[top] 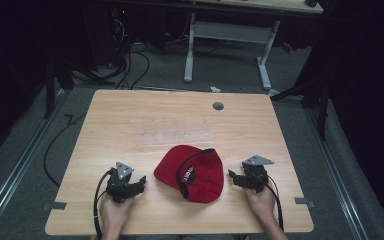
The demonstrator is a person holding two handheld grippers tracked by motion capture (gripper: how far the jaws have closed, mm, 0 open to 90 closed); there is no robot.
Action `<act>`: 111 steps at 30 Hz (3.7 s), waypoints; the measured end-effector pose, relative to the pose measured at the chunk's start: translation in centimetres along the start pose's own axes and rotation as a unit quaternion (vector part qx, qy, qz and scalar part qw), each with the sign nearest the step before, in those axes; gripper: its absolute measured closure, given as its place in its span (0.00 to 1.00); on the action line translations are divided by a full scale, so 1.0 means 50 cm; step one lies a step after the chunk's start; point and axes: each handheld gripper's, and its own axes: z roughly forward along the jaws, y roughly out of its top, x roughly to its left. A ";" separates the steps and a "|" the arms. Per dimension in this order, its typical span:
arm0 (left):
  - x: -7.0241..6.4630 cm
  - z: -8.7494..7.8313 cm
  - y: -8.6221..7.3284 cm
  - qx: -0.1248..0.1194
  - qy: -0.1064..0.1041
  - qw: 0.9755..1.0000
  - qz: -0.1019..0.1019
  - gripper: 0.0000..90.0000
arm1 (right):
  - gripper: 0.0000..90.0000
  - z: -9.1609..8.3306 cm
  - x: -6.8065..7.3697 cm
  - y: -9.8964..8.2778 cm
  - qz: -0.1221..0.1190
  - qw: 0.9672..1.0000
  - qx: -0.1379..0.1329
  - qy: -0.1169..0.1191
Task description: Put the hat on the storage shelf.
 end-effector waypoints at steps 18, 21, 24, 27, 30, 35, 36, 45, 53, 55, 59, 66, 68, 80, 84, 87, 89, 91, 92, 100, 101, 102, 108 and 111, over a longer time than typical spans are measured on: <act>-0.001 0.000 -0.001 0.003 -0.003 1.000 0.000 0.32 | 0.34 0.000 0.001 0.000 0.001 1.000 0.001 0.001; -0.002 0.000 -0.001 0.005 -0.004 1.000 0.001 0.32 | 0.33 0.001 0.000 0.000 0.000 1.000 0.001 0.005; -0.002 0.000 -0.001 0.005 -0.004 1.000 0.001 0.32 | 0.33 0.000 -0.001 0.001 0.003 1.000 0.002 0.006; -0.002 0.000 -0.001 0.005 -0.004 1.000 0.001 0.32 | 0.34 0.000 0.002 0.000 0.003 1.000 0.001 0.002; -0.002 0.000 -0.001 0.005 -0.004 1.000 0.001 0.32 | 0.35 -0.001 0.002 -0.001 0.005 1.000 0.001 0.001; -0.002 0.000 -0.001 0.005 -0.004 1.000 0.001 0.31 | 0.37 -0.004 0.000 -0.001 0.009 1.000 -0.001 0.004; -0.002 0.000 -0.001 0.005 -0.004 1.000 0.001 0.31 | 0.38 -0.006 -0.001 0.000 0.009 1.000 -0.004 0.004; -0.002 0.000 -0.001 0.006 -0.005 1.000 0.002 0.31 | 0.41 -0.036 -0.010 0.006 0.037 0.999 -0.018 0.030; -0.002 0.000 -0.001 0.006 -0.005 1.000 0.002 0.30 | 0.38 -0.058 -0.003 0.029 0.040 0.997 -0.044 0.053; -0.002 0.001 -0.001 0.006 -0.005 1.000 0.002 0.30 | 0.38 -0.060 0.001 0.038 0.034 0.997 -0.049 0.058; -0.003 0.000 -0.001 0.007 -0.005 1.000 0.001 0.30 | 0.36 -0.058 0.007 0.054 0.029 0.996 -0.053 0.069; -0.003 0.001 -0.001 0.007 -0.006 1.000 0.001 0.30 | 0.35 -0.044 0.018 0.077 0.025 0.995 -0.058 0.083; -0.003 0.001 -0.002 0.007 -0.005 1.000 0.003 0.30 | 0.34 -0.041 0.020 0.080 0.025 0.994 -0.058 0.085; -0.003 0.001 -0.002 0.007 -0.004 1.000 0.002 0.30 | 0.31 0.002 0.051 0.115 0.004 0.992 -0.049 0.117; -0.003 0.001 -0.001 0.007 -0.004 1.000 0.003 0.30 | 0.31 0.017 0.062 0.125 -0.002 0.991 -0.042 0.127; -0.003 0.001 -0.001 0.007 -0.004 1.000 0.003 0.30 | 0.30 0.031 0.066 0.131 0.000 0.990 -0.038 0.134; -0.003 0.002 -0.002 0.007 -0.003 1.000 0.003 0.30 | 0.30 0.041 0.069 0.134 -0.001 0.990 -0.034 0.137; -0.003 0.002 -0.002 0.007 -0.003 1.000 0.003 0.30 | 0.31 0.050 0.070 0.137 -0.003 0.990 -0.033 0.140; -0.003 0.002 -0.002 0.007 -0.003 1.000 0.003 0.30 | 0.32 0.059 0.072 0.139 0.001 0.989 -0.032 0.146; -0.004 0.002 -0.002 0.006 -0.003 1.000 0.003 0.30 | 0.37 0.108 0.073 0.130 0.016 0.986 -0.007 0.163; -0.004 0.002 -0.002 0.006 -0.003 1.000 0.003 0.30 | 0.37 0.108 0.073 0.130 0.016 0.986 -0.007 0.163; -0.004 0.002 -0.002 0.006 -0.003 1.000 0.002 0.30 | 0.37 0.112 0.073 0.128 0.015 0.986 -0.006 0.165; -0.004 0.003 -0.002 0.005 -0.002 1.000 0.002 0.30 | 0.44 0.124 0.078 0.124 0.015 0.984 -0.005 0.177; -0.004 0.003 -0.002 0.005 -0.002 1.000 0.002 0.30 | 0.53 0.126 0.081 0.120 0.007 0.984 -0.008 0.175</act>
